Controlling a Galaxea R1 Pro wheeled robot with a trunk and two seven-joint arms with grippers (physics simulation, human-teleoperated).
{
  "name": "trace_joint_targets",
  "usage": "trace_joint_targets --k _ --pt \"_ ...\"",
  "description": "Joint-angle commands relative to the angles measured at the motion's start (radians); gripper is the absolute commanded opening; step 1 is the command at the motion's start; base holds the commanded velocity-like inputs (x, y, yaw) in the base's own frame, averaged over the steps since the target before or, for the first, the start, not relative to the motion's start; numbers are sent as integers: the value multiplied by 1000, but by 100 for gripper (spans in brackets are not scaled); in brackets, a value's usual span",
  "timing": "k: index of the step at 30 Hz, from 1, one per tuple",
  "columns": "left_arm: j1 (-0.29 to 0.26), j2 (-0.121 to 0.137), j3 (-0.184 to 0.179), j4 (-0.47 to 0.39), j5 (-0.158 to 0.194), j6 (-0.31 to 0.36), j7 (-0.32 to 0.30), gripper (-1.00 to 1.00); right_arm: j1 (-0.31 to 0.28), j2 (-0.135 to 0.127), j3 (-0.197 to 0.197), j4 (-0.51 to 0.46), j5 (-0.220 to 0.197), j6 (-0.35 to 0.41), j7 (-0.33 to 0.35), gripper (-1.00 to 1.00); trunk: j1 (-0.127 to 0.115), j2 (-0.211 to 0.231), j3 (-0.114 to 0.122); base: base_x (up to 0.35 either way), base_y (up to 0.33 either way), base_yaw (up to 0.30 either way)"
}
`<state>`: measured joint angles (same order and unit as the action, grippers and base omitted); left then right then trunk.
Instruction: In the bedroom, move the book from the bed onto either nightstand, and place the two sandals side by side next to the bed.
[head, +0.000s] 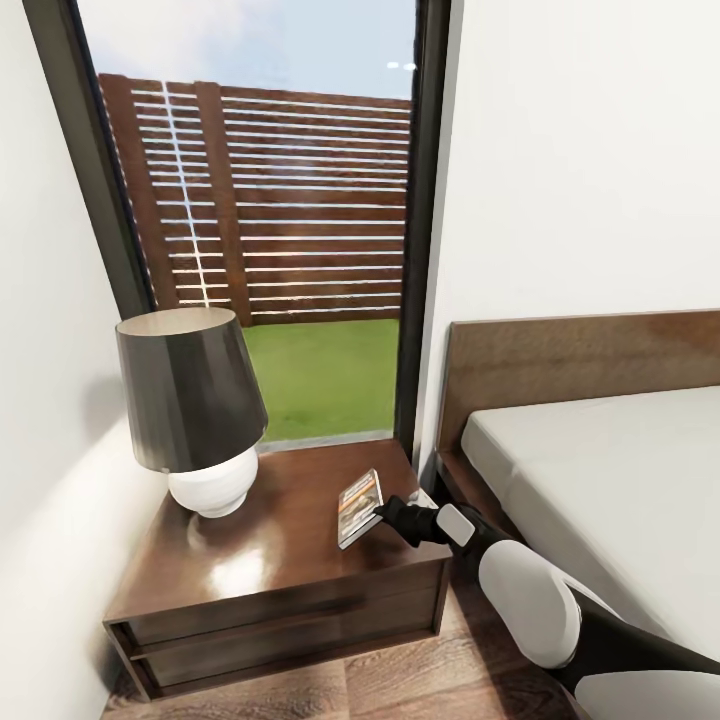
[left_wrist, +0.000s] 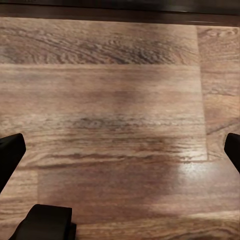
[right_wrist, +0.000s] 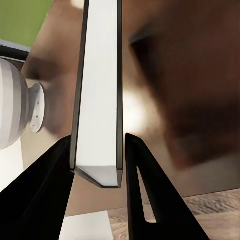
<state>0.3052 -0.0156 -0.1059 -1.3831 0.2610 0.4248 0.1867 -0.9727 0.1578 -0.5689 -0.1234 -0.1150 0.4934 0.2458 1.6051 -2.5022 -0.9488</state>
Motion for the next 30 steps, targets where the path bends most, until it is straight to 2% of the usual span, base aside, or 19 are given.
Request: trace_joint_targets --k 1,30 --pt "0 0 -1 -2 11 3 9 100 0 0 3 -2 -11 7 -2 -100 0 0 -1 2 0 0" --pt "0 1 -1 -1 10 3 9 100 0 2 3 -2 -10 7 -2 -100 0 0 -1 38 38 0"
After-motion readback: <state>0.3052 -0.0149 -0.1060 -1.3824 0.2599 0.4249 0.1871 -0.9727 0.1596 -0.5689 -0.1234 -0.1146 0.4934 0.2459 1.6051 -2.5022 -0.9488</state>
